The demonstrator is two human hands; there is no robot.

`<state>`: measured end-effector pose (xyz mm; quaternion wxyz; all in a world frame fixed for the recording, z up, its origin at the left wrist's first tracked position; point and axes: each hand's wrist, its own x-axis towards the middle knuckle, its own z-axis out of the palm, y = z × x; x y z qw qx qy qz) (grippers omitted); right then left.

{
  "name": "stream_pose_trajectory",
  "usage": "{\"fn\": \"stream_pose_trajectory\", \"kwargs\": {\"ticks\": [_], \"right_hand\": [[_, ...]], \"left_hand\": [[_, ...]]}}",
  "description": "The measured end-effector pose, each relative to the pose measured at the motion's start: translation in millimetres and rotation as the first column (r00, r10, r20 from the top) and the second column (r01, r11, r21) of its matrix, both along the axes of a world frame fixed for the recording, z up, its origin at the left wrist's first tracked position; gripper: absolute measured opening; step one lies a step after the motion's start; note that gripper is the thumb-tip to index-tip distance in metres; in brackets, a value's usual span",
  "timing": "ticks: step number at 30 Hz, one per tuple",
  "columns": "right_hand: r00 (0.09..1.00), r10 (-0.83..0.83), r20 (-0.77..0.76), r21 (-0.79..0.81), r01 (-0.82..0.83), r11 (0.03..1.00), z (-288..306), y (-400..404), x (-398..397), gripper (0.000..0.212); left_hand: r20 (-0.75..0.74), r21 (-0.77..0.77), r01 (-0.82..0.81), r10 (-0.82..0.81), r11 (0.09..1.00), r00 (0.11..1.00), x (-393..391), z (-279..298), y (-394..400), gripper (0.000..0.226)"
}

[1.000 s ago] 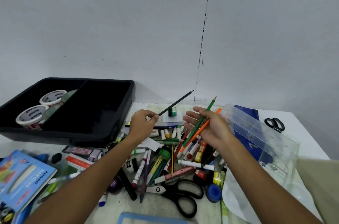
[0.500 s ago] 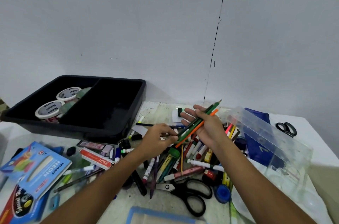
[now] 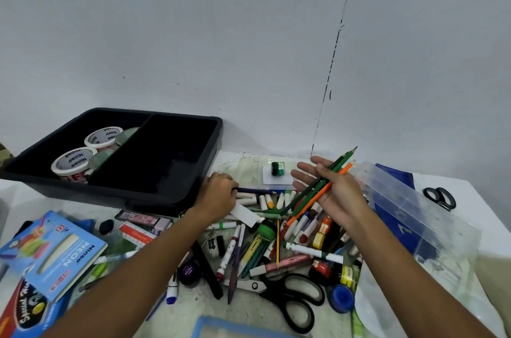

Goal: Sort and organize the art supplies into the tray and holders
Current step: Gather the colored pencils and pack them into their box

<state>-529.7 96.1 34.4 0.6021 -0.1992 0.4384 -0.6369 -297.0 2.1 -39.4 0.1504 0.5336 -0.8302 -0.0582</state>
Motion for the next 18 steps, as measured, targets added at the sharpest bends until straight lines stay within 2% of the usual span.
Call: {"fn": "stream_pose_trajectory", "kwargs": {"ticks": [4, 12, 15, 18], "right_hand": [[1.000, 0.011, -0.013, 0.001, -0.011, 1.000, 0.5, 3.3, -3.3, 0.024], [0.998, 0.040, -0.048, -0.033, -0.041, 0.999, 3.3, 8.1, 2.0, 0.025], [0.995, 0.009, -0.100, -0.049, -0.014, 0.999, 4.1, 9.2, 8.5, 0.024], [0.990, 0.040, -0.132, -0.042, -0.046, 0.998, 5.7, 12.8, 17.9, 0.025]], "left_hand": [[-0.081, 0.017, -0.010, 0.011, 1.000, 0.997, 0.3, 0.5, -0.3, 0.018], [-0.225, -0.112, -0.027, 0.001, 0.993, 0.974, 3.7, 1.5, 19.0, 0.013], [-0.358, -0.158, -0.057, -0.004, 0.986, 0.934, 1.2, 10.1, 35.5, 0.015], [-0.538, -0.046, -0.014, -0.013, 0.999, 0.843, -12.8, 31.0, 55.7, 0.016]]}}
